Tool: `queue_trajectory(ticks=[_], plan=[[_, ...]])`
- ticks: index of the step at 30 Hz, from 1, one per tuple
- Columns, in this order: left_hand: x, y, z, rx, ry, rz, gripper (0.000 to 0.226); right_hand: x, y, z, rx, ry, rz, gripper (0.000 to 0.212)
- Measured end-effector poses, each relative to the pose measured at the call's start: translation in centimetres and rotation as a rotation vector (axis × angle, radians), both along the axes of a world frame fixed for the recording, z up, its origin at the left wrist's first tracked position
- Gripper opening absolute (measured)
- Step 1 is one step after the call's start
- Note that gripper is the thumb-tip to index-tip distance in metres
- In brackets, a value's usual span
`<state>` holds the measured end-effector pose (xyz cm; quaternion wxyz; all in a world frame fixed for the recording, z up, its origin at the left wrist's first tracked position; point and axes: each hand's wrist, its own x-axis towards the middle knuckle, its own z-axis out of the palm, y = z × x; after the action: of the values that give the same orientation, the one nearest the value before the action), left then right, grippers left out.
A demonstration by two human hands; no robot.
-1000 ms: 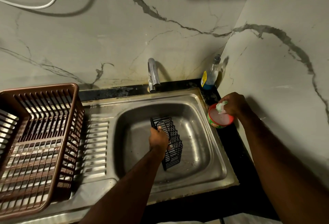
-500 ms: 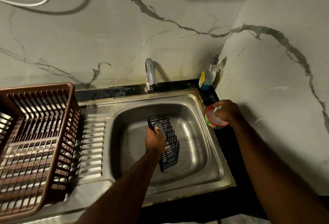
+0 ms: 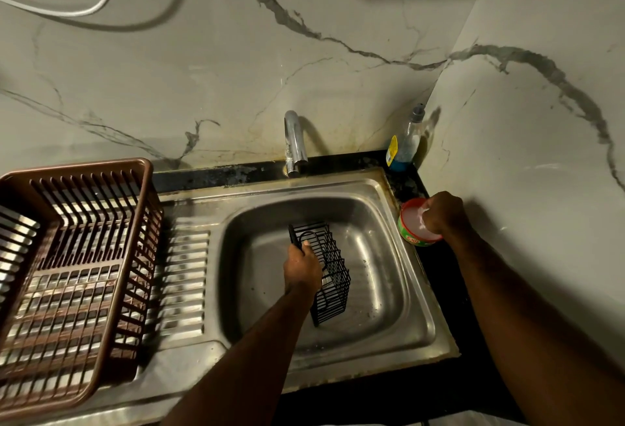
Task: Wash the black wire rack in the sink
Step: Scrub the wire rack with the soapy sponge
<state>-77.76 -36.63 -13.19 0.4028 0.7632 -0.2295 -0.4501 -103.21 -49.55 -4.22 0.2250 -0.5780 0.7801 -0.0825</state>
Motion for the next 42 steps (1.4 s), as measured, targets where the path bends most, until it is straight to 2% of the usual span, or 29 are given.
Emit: queue_trajectory(ticks=[5, 12, 19, 21, 23, 24, 26, 31, 34, 36, 39, 42], plan=[[0.1, -0.1, -0.5, -0.005, -0.012, 0.008, 0.025, 0.4, -0.3, 0.6, -0.099, -0.086, -0.038, 0.016], [-0.1, 0.0, 0.0, 0.0, -0.003, 0.021, 0.023, 0.8, 0.0, 0.6, -0.134, -0.071, -0.035, 0.018], [-0.2, 0.4, 0.7, -0.006, 0.022, 0.028, 0.022, 0.6, 0.0, 1.3, -0.317, -0.055, -0.055, 0.012], [-0.1, 0.4, 0.2, 0.007, 0.033, 0.028, 0.027, 0.6, -0.3, 0.7, -0.245, -0.059, -0.022, 0.018], [-0.1, 0.4, 0.1, 0.017, 0.035, 0.035, 0.034, 0.5, -0.9, 0.1, -0.021, -0.057, -0.002, 0.036], [-0.2, 0.4, 0.4, 0.02, 0.05, 0.058, 0.039, 0.3, -1.2, -0.1, 0.074, -0.068, -0.014, 0.046], [-0.2, 0.5, 1.4, 0.031, 0.118, 0.11, 0.05, 0.0, -1.7, -0.1, 0.101, -0.127, -0.062, 0.051], [0.0, 0.8, 2.0, 0.062, 0.286, 0.124, 0.064, -0.1, -0.9, -0.1, -0.074, -0.135, -0.083, 0.041], [0.4, 1.0, 2.3, 0.073, 0.395, 0.07, 0.062, 0.1, 0.7, 0.6, -0.151, -0.158, -0.098, 0.033], [1.1, 1.1, 2.4, 0.09, 0.471, 0.034, 0.054, 0.5, 1.7, 1.8, -0.285, -0.237, -0.129, 0.031], [2.4, 1.4, 1.9, 0.116, 0.522, 0.007, 0.061, 2.2, 3.8, 3.4, -0.422, -0.456, -0.198, 0.028], [3.2, 1.7, 2.5, 0.124, 0.443, -0.015, 0.033, 5.1, 7.2, 3.7, -0.413, -0.764, -0.254, 0.029]])
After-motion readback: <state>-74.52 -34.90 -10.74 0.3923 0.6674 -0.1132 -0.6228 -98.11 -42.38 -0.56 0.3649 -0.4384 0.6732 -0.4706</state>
